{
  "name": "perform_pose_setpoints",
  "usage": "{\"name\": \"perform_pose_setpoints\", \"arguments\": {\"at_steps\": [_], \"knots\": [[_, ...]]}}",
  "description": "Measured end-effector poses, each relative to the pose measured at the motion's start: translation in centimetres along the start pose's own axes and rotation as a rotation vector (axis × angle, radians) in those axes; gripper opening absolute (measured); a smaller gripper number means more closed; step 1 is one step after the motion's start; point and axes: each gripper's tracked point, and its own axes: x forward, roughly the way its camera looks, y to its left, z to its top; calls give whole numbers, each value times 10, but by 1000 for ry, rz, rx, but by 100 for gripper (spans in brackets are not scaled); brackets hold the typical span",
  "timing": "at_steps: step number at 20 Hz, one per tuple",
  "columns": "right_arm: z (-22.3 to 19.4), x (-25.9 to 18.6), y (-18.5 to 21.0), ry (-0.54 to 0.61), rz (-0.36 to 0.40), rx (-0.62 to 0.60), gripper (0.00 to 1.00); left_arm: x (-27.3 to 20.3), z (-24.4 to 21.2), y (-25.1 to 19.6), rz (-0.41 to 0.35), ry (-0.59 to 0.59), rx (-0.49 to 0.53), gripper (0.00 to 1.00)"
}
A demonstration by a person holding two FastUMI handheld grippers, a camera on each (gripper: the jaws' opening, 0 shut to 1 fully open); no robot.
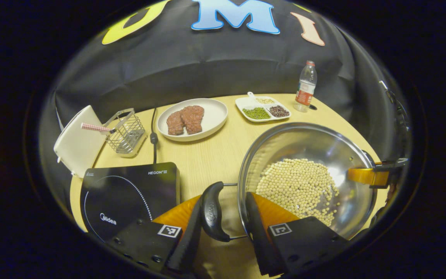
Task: First push the handle of the pot to place it horizontally, then grasp the pot with both hands and set it on the induction cooktop.
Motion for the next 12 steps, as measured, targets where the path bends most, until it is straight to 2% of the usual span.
{"name": "perform_pose_setpoints", "arguments": {"at_steps": [2, 4, 7, 9, 10, 12], "knots": [[0, 0, 0, 1, -2, -8, 68, 1, 2, 0, 3, -4, -4, 71], [2, -2, 2, 0, 13, 17, 68, 2, 4, 1, 13, -12, 0, 68], [2, -5, 3, 2, 16, 7, 57, -5, 7, 4, 19, -19, 1, 66], [5, -10, 4, -7, 18, 9, 57, -9, 9, 5, 22, -26, -4, 66], [7, -12, 4, -10, 20, 12, 62, -11, 11, 5, 23, -32, -5, 66], [9, -21, 6, -16, 22, 10, 62, -18, 16, 8, 26, -47, 0, 66]]}}
